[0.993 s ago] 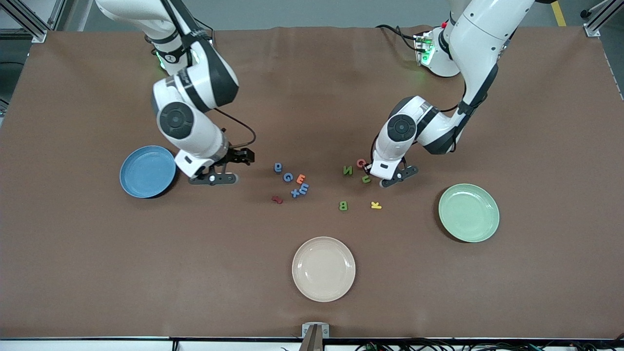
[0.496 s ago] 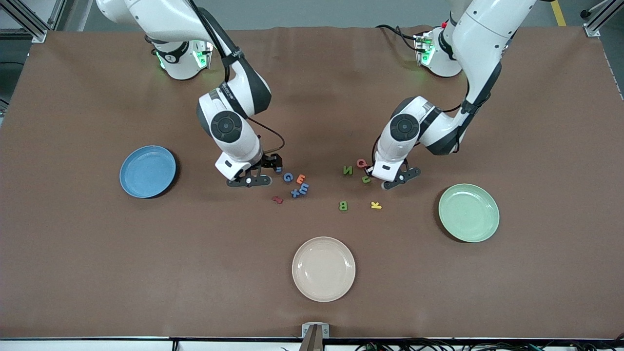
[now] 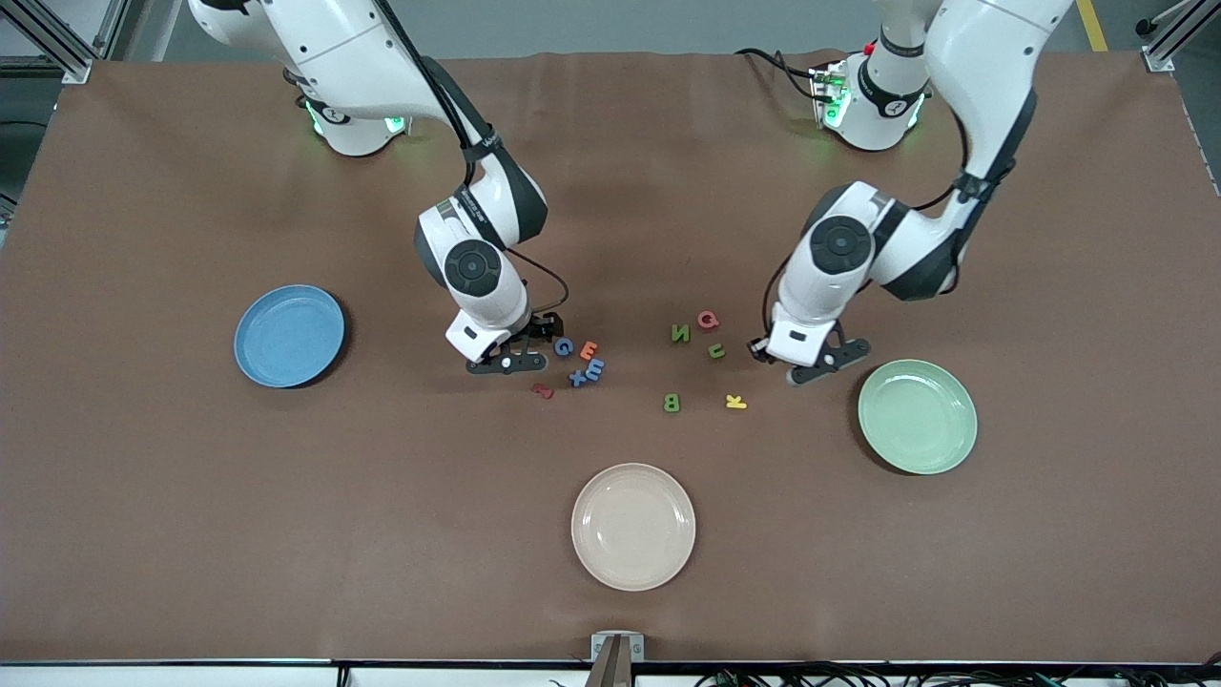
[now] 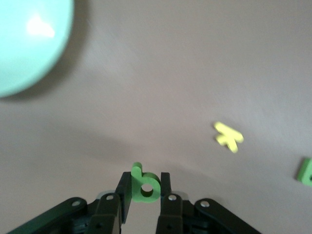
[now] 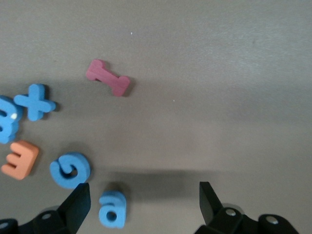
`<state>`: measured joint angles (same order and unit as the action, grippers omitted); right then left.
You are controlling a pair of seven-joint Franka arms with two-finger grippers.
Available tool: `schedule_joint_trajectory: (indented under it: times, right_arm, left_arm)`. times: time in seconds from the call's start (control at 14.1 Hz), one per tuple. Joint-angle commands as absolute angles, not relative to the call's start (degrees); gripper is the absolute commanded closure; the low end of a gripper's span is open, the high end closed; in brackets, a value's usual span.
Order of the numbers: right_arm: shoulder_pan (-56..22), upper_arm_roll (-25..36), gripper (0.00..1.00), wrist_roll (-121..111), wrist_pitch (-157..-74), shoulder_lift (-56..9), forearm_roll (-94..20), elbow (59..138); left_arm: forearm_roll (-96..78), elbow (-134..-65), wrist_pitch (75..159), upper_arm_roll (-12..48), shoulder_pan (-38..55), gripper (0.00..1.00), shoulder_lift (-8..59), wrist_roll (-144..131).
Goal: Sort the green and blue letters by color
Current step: 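Grasp the green b with the left gripper while the right gripper grasps a blue letter, then carry the green b onto the green plate and open the left gripper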
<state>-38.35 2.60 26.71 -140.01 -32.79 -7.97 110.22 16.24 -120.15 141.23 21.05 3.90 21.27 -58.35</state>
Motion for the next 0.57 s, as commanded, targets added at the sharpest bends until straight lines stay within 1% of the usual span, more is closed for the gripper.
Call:
schedule_joint_trajectory:
  times: [0.0,0.43,0.5]
  right_arm:
    - [-39.99,3.08,0.03,27.86,-144.74,-32.52,-8.52,113.46]
    - [-41.75,3.08,0.03,31.28,-144.05,-32.61,-8.53,113.47]
    - [-42.27,3.08,0.03,32.07,-144.05,-32.61,-8.53,113.47]
  left_arm:
    - [17.23,-120.59,140.01,21.45,-0.95,1.0,18.9,-51.45]
    - [17.49,-119.53,140.27,21.53,-12.63,1.0,19.77,-36.04]
    - [17.49,-119.44,140.45,21.45,-13.27,1.0,20.38,-35.43]
